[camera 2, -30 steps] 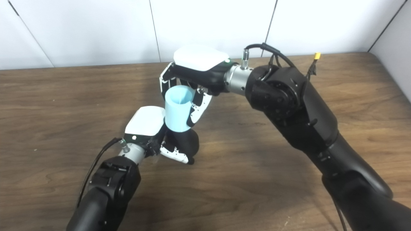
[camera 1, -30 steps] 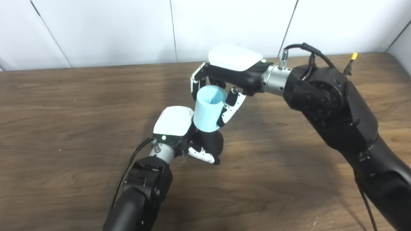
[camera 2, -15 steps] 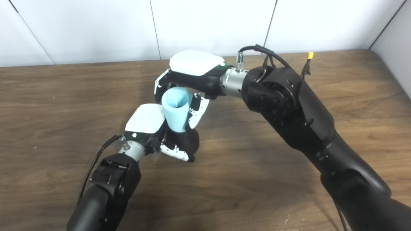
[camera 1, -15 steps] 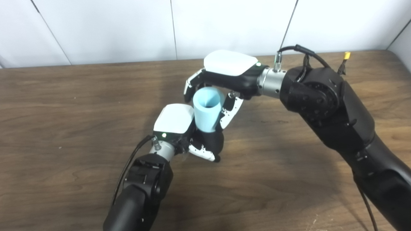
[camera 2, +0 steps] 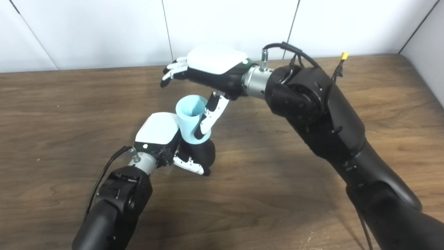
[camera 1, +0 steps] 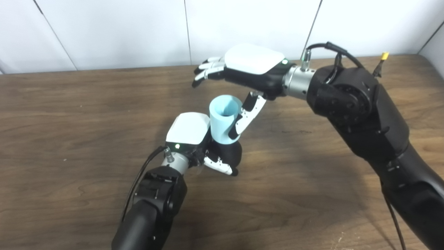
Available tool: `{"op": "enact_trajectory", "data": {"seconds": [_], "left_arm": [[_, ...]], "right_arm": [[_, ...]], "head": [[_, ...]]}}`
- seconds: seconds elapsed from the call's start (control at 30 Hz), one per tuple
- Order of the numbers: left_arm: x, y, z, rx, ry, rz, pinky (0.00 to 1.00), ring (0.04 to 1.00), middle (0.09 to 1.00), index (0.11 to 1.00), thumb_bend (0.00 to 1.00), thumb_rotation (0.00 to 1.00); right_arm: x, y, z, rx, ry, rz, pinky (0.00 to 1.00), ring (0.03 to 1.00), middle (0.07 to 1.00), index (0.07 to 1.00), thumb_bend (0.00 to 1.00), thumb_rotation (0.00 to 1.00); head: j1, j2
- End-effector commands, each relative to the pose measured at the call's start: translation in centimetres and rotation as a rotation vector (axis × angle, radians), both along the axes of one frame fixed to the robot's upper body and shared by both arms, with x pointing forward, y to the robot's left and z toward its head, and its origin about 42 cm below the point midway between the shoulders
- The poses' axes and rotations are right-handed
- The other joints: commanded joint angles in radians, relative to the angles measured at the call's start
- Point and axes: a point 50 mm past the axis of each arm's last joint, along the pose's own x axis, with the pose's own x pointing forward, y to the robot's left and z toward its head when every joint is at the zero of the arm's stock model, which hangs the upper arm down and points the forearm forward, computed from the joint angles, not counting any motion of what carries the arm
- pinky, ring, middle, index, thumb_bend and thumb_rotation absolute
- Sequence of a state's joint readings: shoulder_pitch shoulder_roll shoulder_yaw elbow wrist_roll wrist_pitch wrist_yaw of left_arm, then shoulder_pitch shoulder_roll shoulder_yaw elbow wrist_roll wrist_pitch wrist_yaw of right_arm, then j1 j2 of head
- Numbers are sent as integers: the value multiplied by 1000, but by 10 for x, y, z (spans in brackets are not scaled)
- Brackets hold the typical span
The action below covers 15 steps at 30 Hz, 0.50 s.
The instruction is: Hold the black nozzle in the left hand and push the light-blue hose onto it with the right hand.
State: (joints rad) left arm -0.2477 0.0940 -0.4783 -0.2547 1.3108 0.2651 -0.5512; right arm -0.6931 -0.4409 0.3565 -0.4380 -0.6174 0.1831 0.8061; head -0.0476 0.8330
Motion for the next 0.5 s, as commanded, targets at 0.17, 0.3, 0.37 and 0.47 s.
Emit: {"op": "enact_trajectory", "data": {"seconds": [0.17, 0.3, 0.37, 0.47], "left_arm": [[-3, -5, 1, -7, 15, -22, 384, 479, 498, 481, 523, 0], [-3, -5, 1, -10, 17, -19, 386, 483, 501, 480, 522, 0], [-3, -5, 1, -12, 16, -21, 391, 489, 509, 477, 522, 0], [-3, -5, 1, -12, 20, -21, 404, 502, 515, 475, 520, 0]], "right_arm": [[-17, -16, 9, 105, -170, 40, 896, 986, 992, 962, 846, 602], [-27, -24, 1, 118, -208, 65, 955, 1000, 1000, 998, 754, 745], [-31, -27, -2, 129, -204, 73, 977, 1000, 1000, 1000, 720, 799], [-37, -33, -8, 147, -195, 88, 989, 1000, 1000, 1000, 685, 866]], "head": [[2, 1], [3, 2], [3, 2], [4, 2]]}}
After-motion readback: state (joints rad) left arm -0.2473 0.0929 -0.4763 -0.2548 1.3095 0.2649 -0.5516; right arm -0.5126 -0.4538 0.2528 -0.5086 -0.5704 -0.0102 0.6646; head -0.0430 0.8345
